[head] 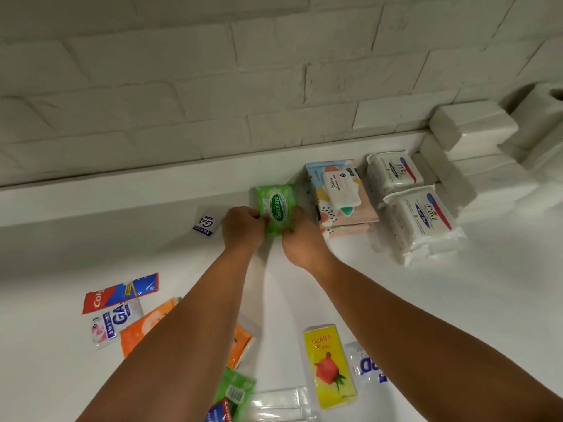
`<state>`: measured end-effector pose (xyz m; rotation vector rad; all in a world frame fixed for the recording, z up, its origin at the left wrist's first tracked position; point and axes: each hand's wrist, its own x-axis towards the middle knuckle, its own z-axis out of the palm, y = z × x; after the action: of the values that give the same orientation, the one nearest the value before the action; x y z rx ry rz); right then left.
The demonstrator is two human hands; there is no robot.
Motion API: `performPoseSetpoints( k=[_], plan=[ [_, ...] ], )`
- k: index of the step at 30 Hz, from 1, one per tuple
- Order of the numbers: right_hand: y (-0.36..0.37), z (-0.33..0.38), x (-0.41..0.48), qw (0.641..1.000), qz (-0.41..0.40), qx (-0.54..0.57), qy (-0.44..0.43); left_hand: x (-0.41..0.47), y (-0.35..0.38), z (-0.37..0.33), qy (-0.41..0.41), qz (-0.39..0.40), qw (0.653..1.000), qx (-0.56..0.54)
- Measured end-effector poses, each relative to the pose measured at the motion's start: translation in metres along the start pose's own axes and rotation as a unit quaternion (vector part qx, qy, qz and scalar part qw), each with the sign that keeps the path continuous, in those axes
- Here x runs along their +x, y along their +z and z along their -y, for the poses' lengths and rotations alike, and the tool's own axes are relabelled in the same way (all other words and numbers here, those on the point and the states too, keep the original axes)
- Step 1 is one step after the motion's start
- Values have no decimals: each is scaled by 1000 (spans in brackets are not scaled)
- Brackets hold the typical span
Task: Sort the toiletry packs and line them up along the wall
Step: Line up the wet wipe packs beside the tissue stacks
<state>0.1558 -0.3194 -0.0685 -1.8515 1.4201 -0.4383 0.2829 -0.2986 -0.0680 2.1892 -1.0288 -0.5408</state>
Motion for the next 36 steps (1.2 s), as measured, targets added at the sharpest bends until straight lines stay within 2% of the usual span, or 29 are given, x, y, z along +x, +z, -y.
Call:
performPoseSetpoints(
  k=[9,15,21,24,29,33,36],
  plan=[
    [5,-1,8,999,-17,-50,-10,4,-6,-3,17,31,997,70],
    [-3,20,-38,992,10,-88,-87,-14,-44,4,72,45,992,98],
    [5,40,-109,989,37,-54,-134,-77,-97,37,115,34,992,26],
    [14,49,-141,985,74,-47,-146,-112,-120,60,106,35,994,11],
    [30,43,-179,977,105,-105,-155,-160,-142,97,85,91,992,18],
    [36,33,-203,973,125,-138,-136,-185,-142,122,73,130,989,23],
    [40,27,-219,963,149,-185,-126,-201,-137,133,51,130,989,38]
  ],
)
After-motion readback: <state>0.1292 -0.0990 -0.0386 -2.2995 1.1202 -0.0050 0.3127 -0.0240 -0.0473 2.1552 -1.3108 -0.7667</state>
